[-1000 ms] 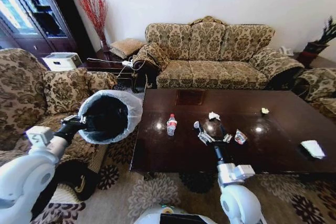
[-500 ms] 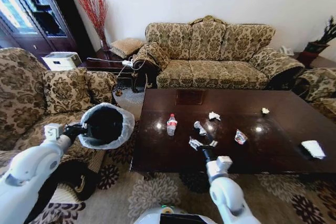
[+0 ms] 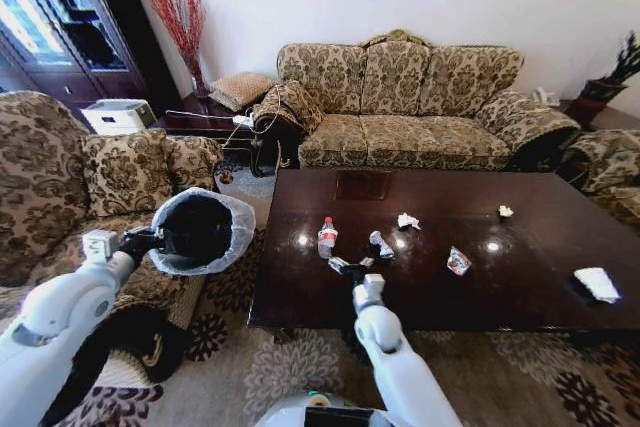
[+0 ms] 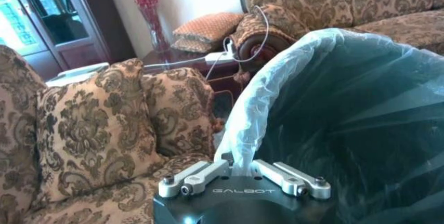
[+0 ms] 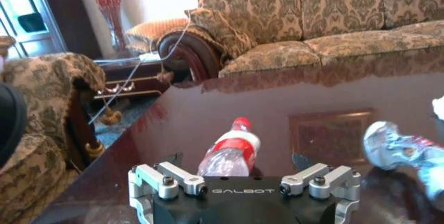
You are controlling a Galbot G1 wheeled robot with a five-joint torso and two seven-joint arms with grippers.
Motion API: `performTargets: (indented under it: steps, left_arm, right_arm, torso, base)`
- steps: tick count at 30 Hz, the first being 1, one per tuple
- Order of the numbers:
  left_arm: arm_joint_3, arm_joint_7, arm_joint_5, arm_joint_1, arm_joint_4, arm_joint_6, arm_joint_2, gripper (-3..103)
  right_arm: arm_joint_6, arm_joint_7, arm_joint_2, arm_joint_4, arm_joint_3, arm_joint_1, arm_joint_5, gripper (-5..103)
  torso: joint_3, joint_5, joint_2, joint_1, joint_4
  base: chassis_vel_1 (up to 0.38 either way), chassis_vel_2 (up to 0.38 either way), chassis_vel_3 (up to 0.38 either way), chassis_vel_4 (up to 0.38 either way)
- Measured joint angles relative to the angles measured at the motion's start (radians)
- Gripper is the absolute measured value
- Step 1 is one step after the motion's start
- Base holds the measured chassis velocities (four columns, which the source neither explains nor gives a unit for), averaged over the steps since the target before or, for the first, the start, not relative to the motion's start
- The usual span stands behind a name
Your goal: Move to the front of the table and place the trash on the table into the trash bin.
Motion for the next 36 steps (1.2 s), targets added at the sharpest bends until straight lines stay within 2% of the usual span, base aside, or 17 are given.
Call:
performTargets:
  steps: [5,15,16,18,19,20,21,23,24,27,28,30,31,32,33,35,36]
  left_arm:
    - [-0.005,-0.005,-0.001,0.010,-0.009,-0.009,0.001,0]
    - [-0.006,-0.018,-0.013,0.023,-0.027,-0.012,0.004,0]
    - [-0.007,-0.019,-0.016,0.025,-0.027,-0.013,0.009,0]
    - [-0.009,-0.020,-0.018,0.025,-0.027,-0.015,0.011,0]
    - [-0.010,-0.021,-0.019,0.025,-0.027,-0.016,0.012,0]
    - [-0.010,-0.030,-0.024,0.025,-0.028,-0.019,0.013,0]
    - [-0.009,-0.040,-0.028,0.026,-0.028,-0.022,0.013,0]
    - [-0.007,-0.044,-0.031,0.026,-0.028,-0.025,0.012,0]
    - [-0.005,-0.044,-0.032,0.026,-0.028,-0.026,0.010,0]
    - [-0.004,-0.044,-0.032,0.027,-0.028,-0.027,0.007,0]
    - [-0.004,-0.044,-0.032,0.027,-0.028,-0.028,0.005,0]
    - [-0.003,-0.044,-0.033,0.027,-0.028,-0.029,0.004,0]
    - [-0.003,-0.047,-0.033,0.028,-0.028,-0.032,0.002,0]
    - [-0.003,-0.049,-0.034,0.028,-0.028,-0.034,0.002,0]
    - [-0.003,-0.049,-0.034,0.028,-0.028,-0.035,0.002,0]
    - [-0.003,-0.049,-0.034,0.029,-0.028,-0.035,0.003,0]
    - [-0.003,-0.050,-0.034,0.029,-0.028,-0.035,0.004,0]
  right_arm:
    - [0.015,0.037,0.044,-0.078,-0.012,0.043,-0.017,100]
    - [0.033,0.049,0.086,-0.219,-0.009,0.101,-0.030,101]
    - [0.033,0.048,0.086,-0.227,-0.009,0.104,-0.030,94]
    - [0.033,0.048,0.086,-0.229,-0.009,0.105,-0.029,94]
    - [0.034,0.047,0.087,-0.230,-0.009,0.105,-0.029,86]
    - [0.036,0.046,0.086,-0.231,-0.009,0.105,-0.029,86]
    - [0.037,0.045,0.086,-0.231,-0.009,0.105,-0.029,78]
    - [0.038,0.044,0.086,-0.231,-0.009,0.104,-0.029,78]
    - [0.038,0.043,0.086,-0.230,-0.009,0.104,-0.029,70]
    - [0.040,0.042,0.085,-0.228,-0.008,0.103,-0.029,70]
    - [0.042,0.040,0.085,-0.226,-0.008,0.101,-0.030,62]
    - [0.043,0.039,0.085,-0.222,-0.007,0.100,-0.030,62]
    - [0.043,0.038,0.085,-0.212,-0.007,0.096,-0.030,54]
    - [0.043,0.035,0.084,-0.201,-0.007,0.092,-0.030,54]
    - [0.042,0.034,0.084,-0.196,-0.007,0.090,-0.029,47]
    - [0.043,0.033,0.084,-0.194,-0.007,0.089,-0.032,47]
    - [0.059,0.029,0.083,-0.196,-0.005,0.087,-0.045,40]
  torso:
    - [0.000,0.0000,0.000,0.000,0.0000]
    - [0.000,-0.0001,0.000,0.000,0.0000]
    - [0.000,0.0000,0.000,0.000,0.0000]
    - [0.000,0.0000,0.000,0.000,-0.0001]
    - [0.000,0.0000,0.000,0.000,-0.0001]
    - [0.000,0.0000,0.000,0.000,-0.0001]
    - [0.000,0.0000,0.000,0.000,-0.0001]
    - [0.000,0.0001,0.000,0.000,0.0000]
    - [0.000,0.0000,0.000,0.000,0.0000]
    - [0.000,0.0000,0.000,0.000,-0.0001]
    - [0.000,0.0001,0.000,0.000,-0.0001]
    - [0.000,0.0000,0.000,0.000,0.0000]
    - [0.000,0.0000,0.000,0.000,-0.0001]
    - [0.000,0.0000,0.000,0.000,-0.0001]
    - [0.000,0.0000,0.000,0.000,-0.0001]
    - [0.000,0.0000,0.000,0.000,-0.0001]
    - [0.000,0.0001,0.000,0.000,-0.0001]
  base:
    - [0.000,0.000,0.000,0.000]
    - [0.000,0.000,0.000,0.000]
    - [0.000,0.000,0.000,0.000]
    - [0.000,0.000,0.000,0.000]
    - [0.000,0.000,0.000,0.000]
    - [0.000,0.000,0.000,0.000]
    - [0.000,0.000,0.000,0.000]
    - [0.000,0.000,0.000,0.000]
    - [0.000,0.000,0.000,0.000]
    - [0.000,0.000,0.000,0.000]
    - [0.000,0.000,0.000,0.000]
    - [0.000,0.000,0.000,0.000]
    - [0.000,0.000,0.000,0.000]
    - [0.000,0.000,0.000,0.000]
    - [0.000,0.000,0.000,0.000]
    - [0.000,0.000,0.000,0.000]
    - [0.000,0.000,0.000,0.000]
